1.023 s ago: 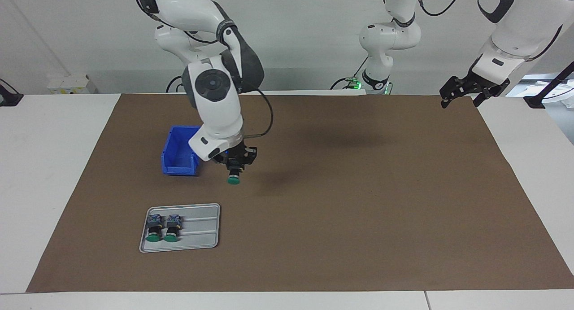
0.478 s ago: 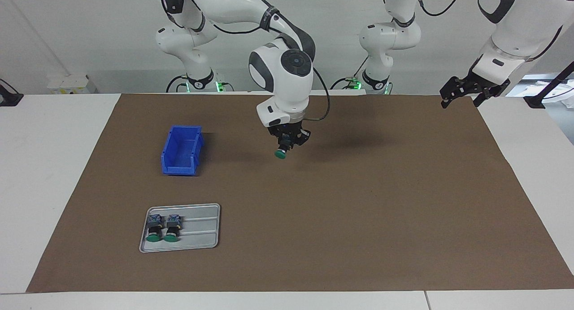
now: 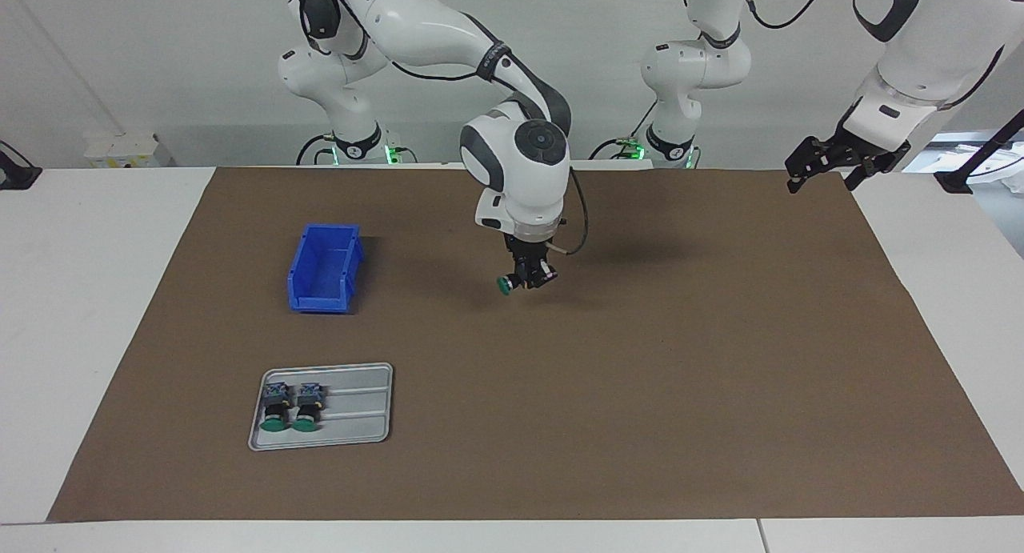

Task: Place and press button with both arms
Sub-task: 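Lift the part and carry it toward the table center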

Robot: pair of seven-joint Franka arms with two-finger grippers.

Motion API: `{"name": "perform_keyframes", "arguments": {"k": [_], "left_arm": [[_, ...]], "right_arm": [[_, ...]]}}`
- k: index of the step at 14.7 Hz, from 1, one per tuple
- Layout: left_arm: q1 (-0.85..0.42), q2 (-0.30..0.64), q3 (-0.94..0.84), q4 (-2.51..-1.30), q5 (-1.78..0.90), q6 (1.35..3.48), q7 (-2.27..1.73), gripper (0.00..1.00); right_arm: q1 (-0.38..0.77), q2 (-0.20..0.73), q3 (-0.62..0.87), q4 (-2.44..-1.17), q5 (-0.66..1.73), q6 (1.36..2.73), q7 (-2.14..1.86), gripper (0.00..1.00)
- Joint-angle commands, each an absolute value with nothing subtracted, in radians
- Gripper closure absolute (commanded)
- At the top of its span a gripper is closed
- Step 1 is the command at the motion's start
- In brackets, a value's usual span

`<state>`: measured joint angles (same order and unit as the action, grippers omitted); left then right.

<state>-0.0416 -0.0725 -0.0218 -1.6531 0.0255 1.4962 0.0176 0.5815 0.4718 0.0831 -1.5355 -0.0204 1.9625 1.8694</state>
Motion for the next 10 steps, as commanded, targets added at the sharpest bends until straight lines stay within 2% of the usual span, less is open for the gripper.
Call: {"name": "perform_keyframes", "arguments": {"k": [1, 4, 8, 10], "left_arm": [[-0.037, -0.104, -0.020, -1.687, 0.017, 1.514, 0.015, 0.00], [-0.037, -0.106, -0.021, -1.693, 0.017, 1.516, 0.015, 0.00], [-0.037, -0.106, -0.020, -1.695, 0.017, 1.516, 0.017, 0.00], [-0.035, -0.106, -0.020, -1.695, 0.017, 1.516, 0.018, 0.00]], "right_arm": [[0.566, 0.512, 0.091, -1.552, -0.006, 2.019, 1.994, 0.93], [0.545, 0.517, 0.091, -1.592, 0.034, 2.074, 2.100, 0.91], [0.548, 0.485, 0.089, -1.724, 0.034, 2.207, 2.109, 0.90], [0.549, 0.483, 0.089, -1.733, 0.034, 2.212, 2.109, 0.89]]}}
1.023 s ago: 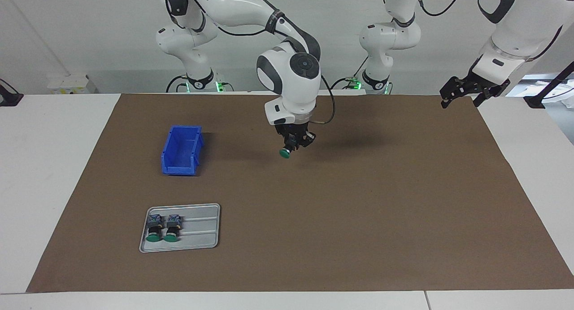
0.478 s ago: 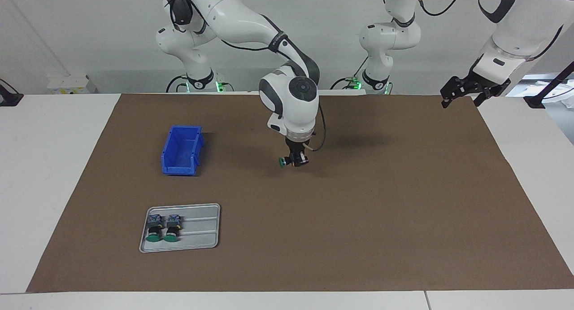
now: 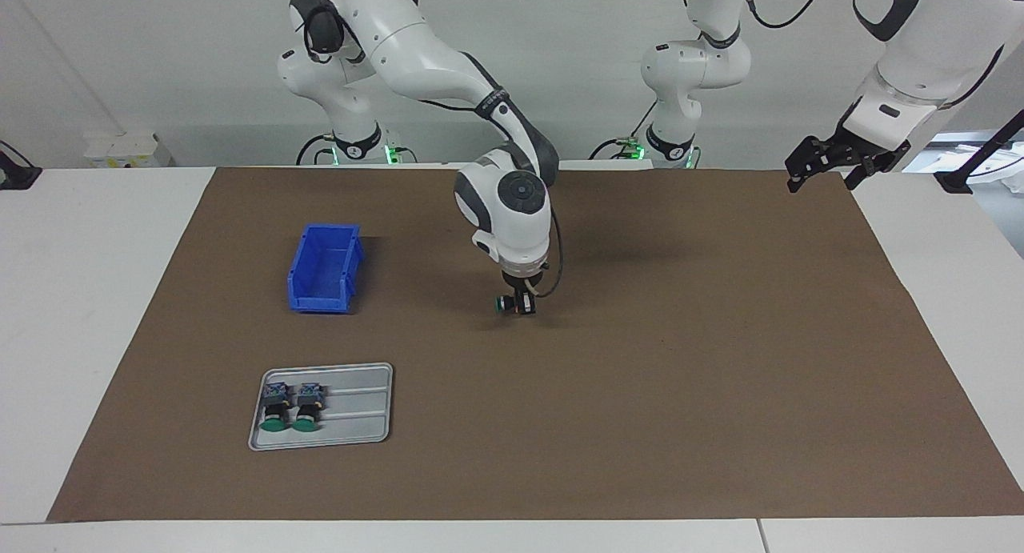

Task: Place and press button with both arms
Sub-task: 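Lift the part and carry it toward the table center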

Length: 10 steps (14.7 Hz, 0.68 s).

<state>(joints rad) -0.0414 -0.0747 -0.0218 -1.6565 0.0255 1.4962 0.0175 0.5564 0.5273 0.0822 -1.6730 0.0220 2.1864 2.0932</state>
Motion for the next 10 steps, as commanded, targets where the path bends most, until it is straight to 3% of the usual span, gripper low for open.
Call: {"name": "perform_keyframes", "arguments": {"k": [1, 2, 5, 10], "left_arm": [[-0.035, -0.106, -0.020, -1.694, 0.017, 1.516, 0.018, 0.00], [-0.035, -0.106, -0.020, -1.694, 0.017, 1.516, 0.018, 0.00], [-0.035, -0.106, -0.020, -1.695, 0.017, 1.519, 0.017, 0.00], [-0.037, -0.106, -0.021, -1.697, 0.017, 1.517, 0.012, 0.00]], "right_arm": [[0.549, 0.482, 0.089, -1.746, 0.032, 2.218, 2.109, 0.86], [0.551, 0.480, 0.090, -1.747, 0.034, 2.226, 2.108, 0.82], [0.558, 0.480, 0.091, -1.740, 0.032, 2.227, 2.100, 0.36], [0.561, 0.482, 0.091, -1.712, 0.035, 2.207, 2.108, 0.22]]}}
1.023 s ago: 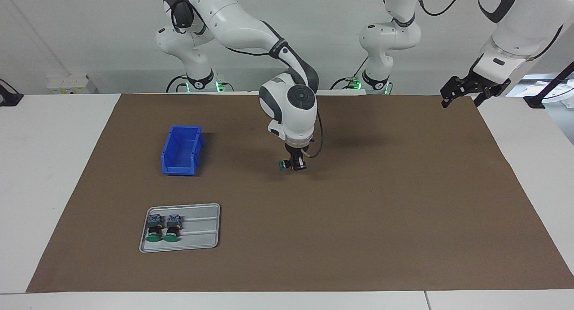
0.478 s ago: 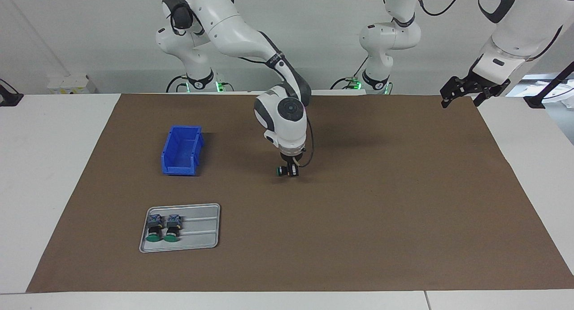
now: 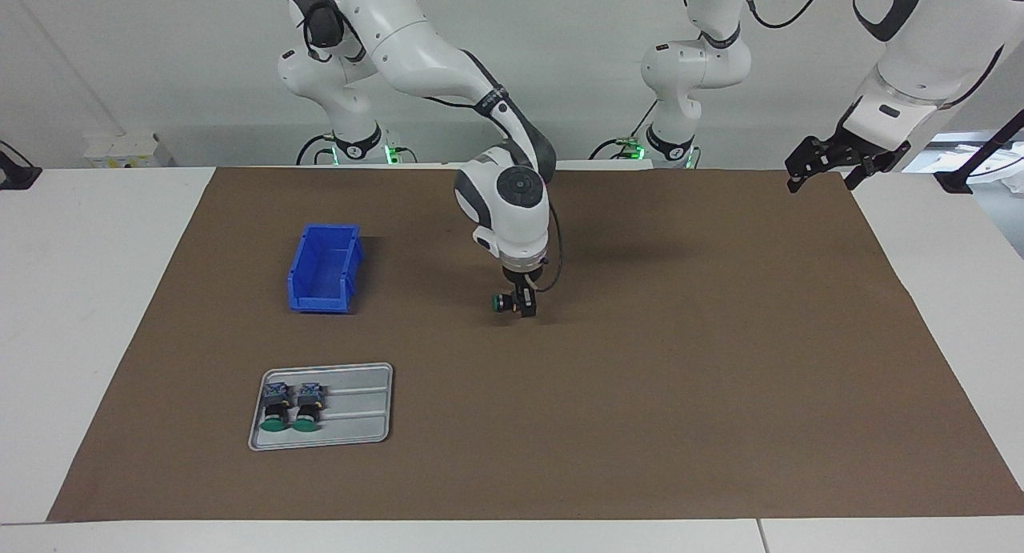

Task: Place and press button with both arms
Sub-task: 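Lift the part and carry it toward the table center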

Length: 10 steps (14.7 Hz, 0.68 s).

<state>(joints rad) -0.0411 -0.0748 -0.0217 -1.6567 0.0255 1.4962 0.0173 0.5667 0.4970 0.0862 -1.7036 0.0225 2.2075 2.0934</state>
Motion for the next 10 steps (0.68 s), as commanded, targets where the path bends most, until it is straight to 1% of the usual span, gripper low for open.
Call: {"name": "perform_keyframes", "arguments": {"k": [1, 3, 6, 8, 10], "left_arm": [[-0.038, -0.107, -0.021, -1.700, 0.017, 1.517, 0.011, 0.00], [-0.048, -0.107, -0.021, -1.700, 0.017, 1.517, -0.012, 0.00], [-0.048, -0.113, -0.021, -1.707, 0.017, 1.519, -0.014, 0.00], [-0.046, -0.124, -0.021, -1.736, 0.017, 1.541, -0.026, 0.00], [-0.051, -0.123, -0.025, -1.738, 0.017, 1.545, -0.089, 0.00]], "right_arm": [[0.561, 0.482, 0.091, -1.691, 0.035, 2.185, 2.108, 0.21], [0.549, 0.479, 0.092, -1.643, 0.035, 2.117, 2.102, 0.20], [0.511, 0.395, 0.091, -1.638, 0.037, 2.034, 2.094, 0.17], [0.473, 0.322, 0.091, -1.640, 0.040, 1.976, 2.092, 0.14], [0.422, 0.282, 0.091, -1.640, 0.040, 1.939, 2.019, 0.12]]}}
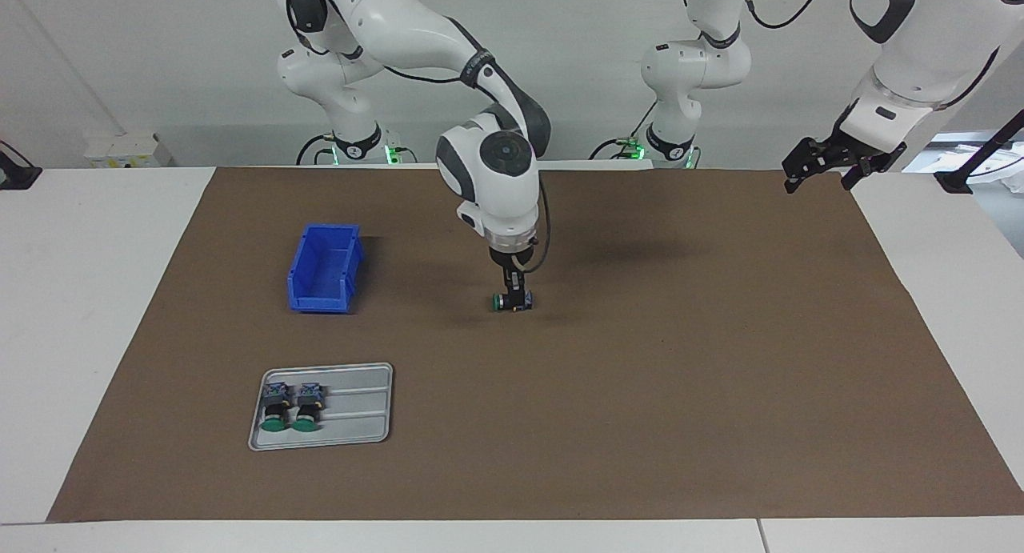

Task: Place and press button with both arms
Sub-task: 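Set the part down mid-table while the left gripper approaches it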

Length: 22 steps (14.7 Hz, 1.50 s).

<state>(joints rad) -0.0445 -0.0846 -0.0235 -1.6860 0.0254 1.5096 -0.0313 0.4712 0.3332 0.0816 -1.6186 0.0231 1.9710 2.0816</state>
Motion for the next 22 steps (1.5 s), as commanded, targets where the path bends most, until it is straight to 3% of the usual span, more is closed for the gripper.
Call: {"name": "perform_keyframes", "arguments": {"k": [1, 13, 19, 20, 22], "left_arm": [[-0.052, -0.117, -0.031, -1.736, 0.015, 1.545, -0.151, 0.00], [-0.265, -0.046, -0.041, -1.736, -0.008, 1.529, -0.804, 0.00], [-0.331, 0.001, -0.041, -1.721, -0.037, 1.542, -0.978, 0.00], [-0.343, 0.024, -0.040, -1.709, -0.037, 1.542, -1.004, 0.00], [-0.368, 0.044, -0.040, -1.697, -0.037, 1.542, -1.078, 0.00]], "right_arm": [[0.404, 0.267, 0.091, -1.640, 0.041, 1.910, 1.946, 0.12], [0.062, 0.003, 0.086, -1.649, 0.040, 1.577, 0.990, 0.11], [-0.095, -0.044, 0.080, -1.649, 0.040, 1.535, 0.396, 0.10], [-0.113, -0.044, 0.081, -1.648, 0.040, 1.534, 0.317, 0.01], [-0.118, -0.054, 0.078, -1.652, 0.034, 1.520, 0.291, 0.01]]}}
